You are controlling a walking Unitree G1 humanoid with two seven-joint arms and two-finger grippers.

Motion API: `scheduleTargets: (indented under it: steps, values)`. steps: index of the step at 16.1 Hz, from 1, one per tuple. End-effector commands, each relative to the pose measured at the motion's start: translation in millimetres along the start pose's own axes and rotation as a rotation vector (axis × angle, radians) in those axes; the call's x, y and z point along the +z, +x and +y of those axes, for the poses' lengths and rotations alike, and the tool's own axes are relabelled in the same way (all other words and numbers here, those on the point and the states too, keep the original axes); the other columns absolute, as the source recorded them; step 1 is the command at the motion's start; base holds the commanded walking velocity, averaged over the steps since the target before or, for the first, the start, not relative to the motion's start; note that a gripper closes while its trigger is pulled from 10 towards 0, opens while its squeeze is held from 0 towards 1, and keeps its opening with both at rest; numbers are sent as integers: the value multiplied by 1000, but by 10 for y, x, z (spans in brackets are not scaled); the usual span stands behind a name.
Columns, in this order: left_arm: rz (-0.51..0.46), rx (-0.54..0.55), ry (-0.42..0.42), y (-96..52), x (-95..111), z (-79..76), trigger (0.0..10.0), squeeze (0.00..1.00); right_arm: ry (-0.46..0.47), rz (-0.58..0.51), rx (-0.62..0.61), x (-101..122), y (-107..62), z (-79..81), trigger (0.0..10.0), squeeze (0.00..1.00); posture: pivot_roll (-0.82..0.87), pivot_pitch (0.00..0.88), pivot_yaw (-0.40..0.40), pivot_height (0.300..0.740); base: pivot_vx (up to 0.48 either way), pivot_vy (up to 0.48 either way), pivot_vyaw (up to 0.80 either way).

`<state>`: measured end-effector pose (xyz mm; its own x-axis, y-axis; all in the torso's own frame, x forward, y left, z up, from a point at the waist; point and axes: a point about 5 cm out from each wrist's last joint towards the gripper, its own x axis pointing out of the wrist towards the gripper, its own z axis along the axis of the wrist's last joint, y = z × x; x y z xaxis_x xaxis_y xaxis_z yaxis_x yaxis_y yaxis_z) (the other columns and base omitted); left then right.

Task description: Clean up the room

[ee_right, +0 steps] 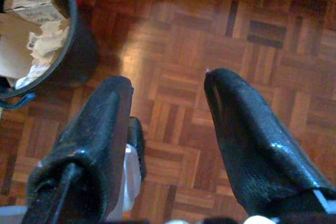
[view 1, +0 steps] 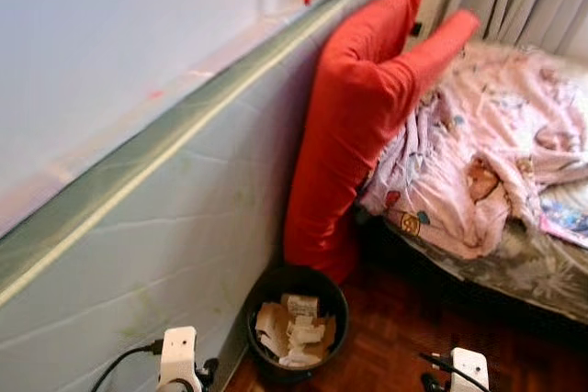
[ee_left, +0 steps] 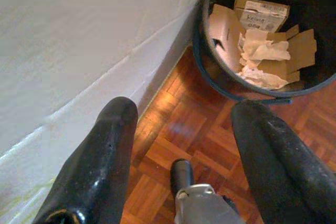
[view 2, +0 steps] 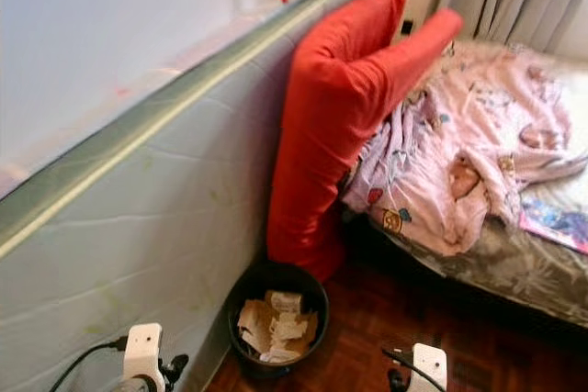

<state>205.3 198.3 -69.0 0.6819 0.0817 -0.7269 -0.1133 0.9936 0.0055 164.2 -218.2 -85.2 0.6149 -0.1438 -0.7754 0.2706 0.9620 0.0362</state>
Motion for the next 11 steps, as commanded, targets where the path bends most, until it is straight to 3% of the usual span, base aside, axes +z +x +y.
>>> scheduleTargets:
  steps: [1, 11]
  values:
    - [264, 17, 148, -254, -617, 482, 10000, 0, -45, 291, 74, -1064, -512, -378, 10000, 0, 79, 0, -3, 740, 0, -371, 0]
    - [260, 12, 147, -246, -600, 475, 10000, 0, -25, 288, 51, -1055, -506, -392, 10000, 0, 84, 0, -13, 740, 0, -372, 0]
